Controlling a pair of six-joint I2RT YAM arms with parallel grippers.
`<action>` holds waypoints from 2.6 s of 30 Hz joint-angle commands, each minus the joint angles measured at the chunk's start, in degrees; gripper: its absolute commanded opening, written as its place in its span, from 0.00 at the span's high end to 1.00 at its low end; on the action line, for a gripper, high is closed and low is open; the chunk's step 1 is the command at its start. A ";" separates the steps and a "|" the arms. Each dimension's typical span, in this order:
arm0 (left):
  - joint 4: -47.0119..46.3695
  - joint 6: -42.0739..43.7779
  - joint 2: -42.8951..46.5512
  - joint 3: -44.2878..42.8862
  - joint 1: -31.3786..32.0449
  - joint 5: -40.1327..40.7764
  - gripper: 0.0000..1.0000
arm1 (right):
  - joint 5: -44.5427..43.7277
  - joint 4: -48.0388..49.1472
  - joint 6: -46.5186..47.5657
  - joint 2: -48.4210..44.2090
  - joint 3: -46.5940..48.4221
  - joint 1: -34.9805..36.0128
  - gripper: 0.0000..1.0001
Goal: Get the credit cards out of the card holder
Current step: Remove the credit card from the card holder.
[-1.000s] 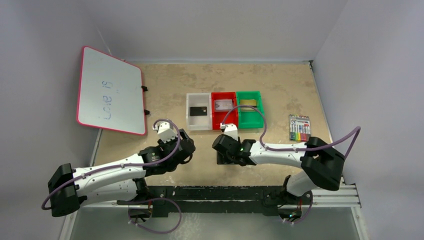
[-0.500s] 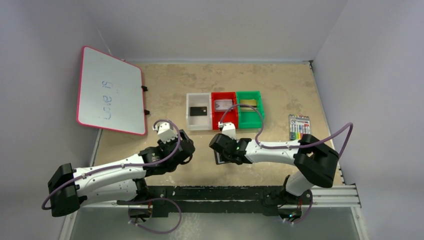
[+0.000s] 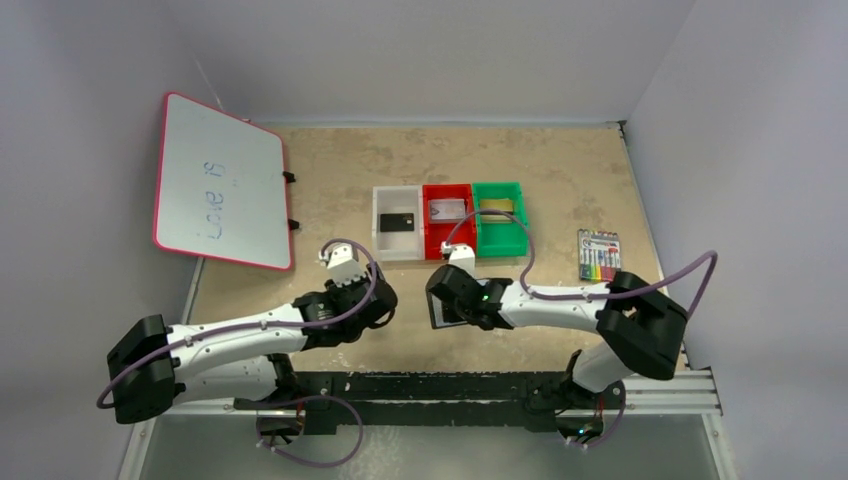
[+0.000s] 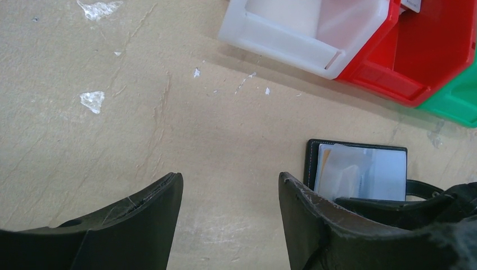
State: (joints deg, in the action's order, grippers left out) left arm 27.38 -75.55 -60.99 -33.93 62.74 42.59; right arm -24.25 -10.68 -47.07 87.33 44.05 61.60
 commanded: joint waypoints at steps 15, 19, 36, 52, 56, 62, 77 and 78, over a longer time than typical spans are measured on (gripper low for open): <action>-21.72 7.49 -6.46 -3.48 -0.25 -10.97 0.37 | 23.65 25.80 -3.79 -23.06 -19.41 -18.47 1.00; -28.01 8.18 -10.47 -4.59 -0.26 -13.61 0.37 | 25.32 29.77 -5.76 -24.16 -22.95 -19.70 1.00; -45.96 10.28 -33.16 -14.76 -0.60 -24.70 0.37 | 22.10 27.68 -11.62 -36.14 -32.51 -19.77 1.00; -54.81 5.92 -44.14 -19.28 -0.78 -35.07 0.45 | 2.79 -14.14 -25.70 -52.44 -20.34 -19.77 0.51; -57.90 4.04 -46.85 -20.23 -0.63 -37.68 0.47 | -1.63 -23.89 -30.32 -52.39 -15.15 -19.77 0.51; -54.10 4.06 -48.73 -21.35 -0.65 -37.01 0.49 | -1.12 -20.60 -25.69 -53.67 -14.61 -19.77 0.53; -29.38 11.24 -26.20 -16.51 -0.45 -14.75 0.47 | 15.89 9.10 -10.17 -48.84 -23.19 -19.77 0.63; -27.45 11.13 -26.04 -16.09 -0.44 -13.74 0.47 | 18.31 11.90 -9.33 -45.71 -23.13 -19.77 0.63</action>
State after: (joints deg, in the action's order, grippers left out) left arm -10.81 -66.17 -88.55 -52.16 62.06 20.56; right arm -14.46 -13.52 -62.59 34.68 21.12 41.93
